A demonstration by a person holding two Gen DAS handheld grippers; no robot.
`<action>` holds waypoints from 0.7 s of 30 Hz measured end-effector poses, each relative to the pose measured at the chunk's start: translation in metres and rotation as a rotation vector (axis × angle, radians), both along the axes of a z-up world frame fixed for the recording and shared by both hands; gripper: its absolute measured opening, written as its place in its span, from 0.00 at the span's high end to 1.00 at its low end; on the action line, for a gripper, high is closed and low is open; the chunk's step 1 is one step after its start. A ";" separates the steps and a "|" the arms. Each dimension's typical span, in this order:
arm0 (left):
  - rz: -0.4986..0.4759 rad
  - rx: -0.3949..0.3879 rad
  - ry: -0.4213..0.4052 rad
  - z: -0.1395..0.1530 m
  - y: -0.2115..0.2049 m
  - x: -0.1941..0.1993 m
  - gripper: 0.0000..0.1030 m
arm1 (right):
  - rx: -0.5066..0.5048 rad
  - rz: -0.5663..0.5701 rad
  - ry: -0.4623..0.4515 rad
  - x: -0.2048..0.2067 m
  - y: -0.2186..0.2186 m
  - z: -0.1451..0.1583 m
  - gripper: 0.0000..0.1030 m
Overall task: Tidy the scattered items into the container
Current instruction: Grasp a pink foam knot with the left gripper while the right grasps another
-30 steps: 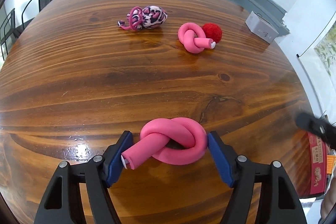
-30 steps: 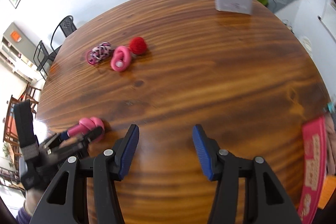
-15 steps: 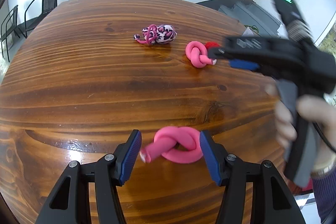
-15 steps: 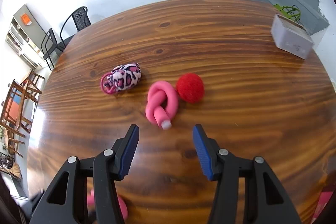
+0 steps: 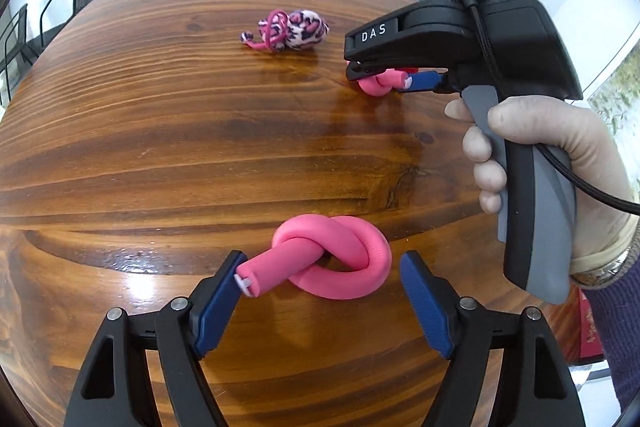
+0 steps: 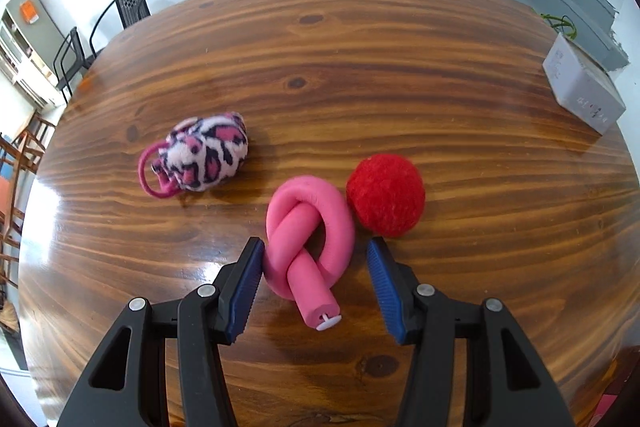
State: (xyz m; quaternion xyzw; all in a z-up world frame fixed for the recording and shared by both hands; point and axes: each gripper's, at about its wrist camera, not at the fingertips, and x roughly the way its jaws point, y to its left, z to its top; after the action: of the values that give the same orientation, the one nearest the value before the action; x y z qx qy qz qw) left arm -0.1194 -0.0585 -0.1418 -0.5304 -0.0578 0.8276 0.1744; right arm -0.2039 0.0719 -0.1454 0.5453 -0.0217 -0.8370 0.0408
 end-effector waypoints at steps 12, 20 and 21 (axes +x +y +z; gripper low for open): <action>-0.039 -0.111 0.083 -0.005 0.026 0.000 0.34 | -0.070 0.018 0.072 0.053 0.032 0.036 0.56; -0.022 -0.099 0.074 0.004 0.028 0.013 0.39 | -0.109 -0.020 0.135 0.117 0.072 0.070 0.56; -0.018 -0.095 0.079 0.008 0.028 0.015 0.39 | -0.113 -0.023 0.140 0.124 0.077 0.073 0.56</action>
State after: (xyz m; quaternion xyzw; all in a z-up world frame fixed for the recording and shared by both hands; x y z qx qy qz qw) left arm -0.1045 -0.0306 -0.1340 -0.5056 -0.0065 0.8480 0.1586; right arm -0.0801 0.1485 -0.0725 0.4821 -0.0722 -0.8708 0.0634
